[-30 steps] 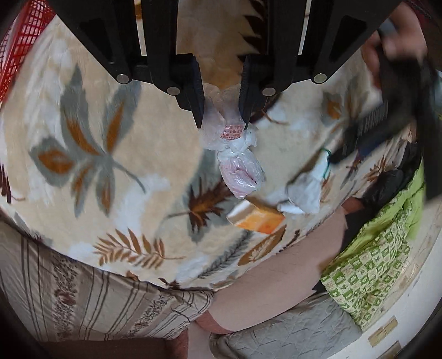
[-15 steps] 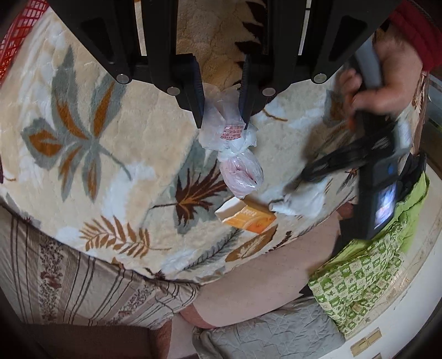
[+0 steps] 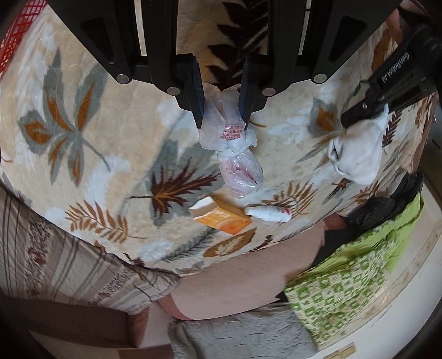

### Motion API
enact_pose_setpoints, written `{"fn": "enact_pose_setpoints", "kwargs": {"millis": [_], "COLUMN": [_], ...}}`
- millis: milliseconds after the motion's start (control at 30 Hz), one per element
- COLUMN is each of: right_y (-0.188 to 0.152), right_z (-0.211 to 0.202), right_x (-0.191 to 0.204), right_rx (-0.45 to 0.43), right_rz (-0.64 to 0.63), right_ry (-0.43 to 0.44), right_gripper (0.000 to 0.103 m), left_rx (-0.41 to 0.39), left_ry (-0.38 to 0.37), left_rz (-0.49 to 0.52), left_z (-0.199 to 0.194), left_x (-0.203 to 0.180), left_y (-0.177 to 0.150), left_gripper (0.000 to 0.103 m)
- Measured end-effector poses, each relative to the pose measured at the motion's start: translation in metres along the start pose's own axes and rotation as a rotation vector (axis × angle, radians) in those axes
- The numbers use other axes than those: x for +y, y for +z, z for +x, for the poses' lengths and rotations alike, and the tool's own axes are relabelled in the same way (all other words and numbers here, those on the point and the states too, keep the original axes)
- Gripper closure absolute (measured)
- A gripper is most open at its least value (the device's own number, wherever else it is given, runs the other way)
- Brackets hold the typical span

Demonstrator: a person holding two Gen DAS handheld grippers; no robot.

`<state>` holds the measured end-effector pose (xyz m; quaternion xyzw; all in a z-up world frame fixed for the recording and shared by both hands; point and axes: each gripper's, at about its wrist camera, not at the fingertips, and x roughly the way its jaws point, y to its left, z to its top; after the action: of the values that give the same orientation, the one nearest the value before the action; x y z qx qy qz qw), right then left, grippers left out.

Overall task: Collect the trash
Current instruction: 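Grasp the white green-cuffed glove with the left tool while the right holds the bag, then lift the glove and clear plastic bag off the bedspread with both tools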

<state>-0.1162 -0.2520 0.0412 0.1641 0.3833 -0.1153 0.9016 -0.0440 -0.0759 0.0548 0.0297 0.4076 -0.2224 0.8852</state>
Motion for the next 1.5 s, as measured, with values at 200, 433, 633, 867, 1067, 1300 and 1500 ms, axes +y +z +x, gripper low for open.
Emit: {"fn": "enact_pose_setpoints", "kwargs": {"millis": [200, 433, 633, 867, 1067, 1300, 1500], "right_y": [0.008, 0.030, 0.027, 0.000, -0.017, -0.035, -0.047], "right_z": [0.009, 0.016, -0.002, -0.046, -0.076, -0.098, -0.101], "right_x": [0.014, 0.020, 0.027, 0.013, -0.016, -0.026, -0.026], "right_rx": [-0.008, -0.078, -0.103, -0.119, -0.145, -0.153, -0.121], "right_rz": [-0.001, 0.031, 0.011, -0.015, 0.020, 0.051, 0.080], "right_ry": [0.041, 0.052, 0.067, 0.061, 0.020, 0.000, 0.026], "right_gripper": [0.078, 0.078, 0.078, 0.078, 0.078, 0.078, 0.078], "left_rx": [-0.023, -0.035, -0.050, -0.088, -0.129, -0.144, -0.163], "left_ry": [0.012, 0.068, 0.086, 0.079, 0.076, 0.096, 0.138], "left_rz": [-0.033, -0.043, -0.020, 0.011, 0.052, 0.097, 0.107], "left_z": [-0.005, -0.017, -0.035, -0.056, -0.071, -0.077, -0.078], "left_x": [0.016, 0.025, 0.009, -0.024, -0.052, -0.058, -0.051], "left_y": [0.010, 0.015, -0.007, -0.029, -0.044, -0.062, -0.066], "left_gripper": [0.092, 0.092, 0.092, 0.092, 0.092, 0.092, 0.092]}}
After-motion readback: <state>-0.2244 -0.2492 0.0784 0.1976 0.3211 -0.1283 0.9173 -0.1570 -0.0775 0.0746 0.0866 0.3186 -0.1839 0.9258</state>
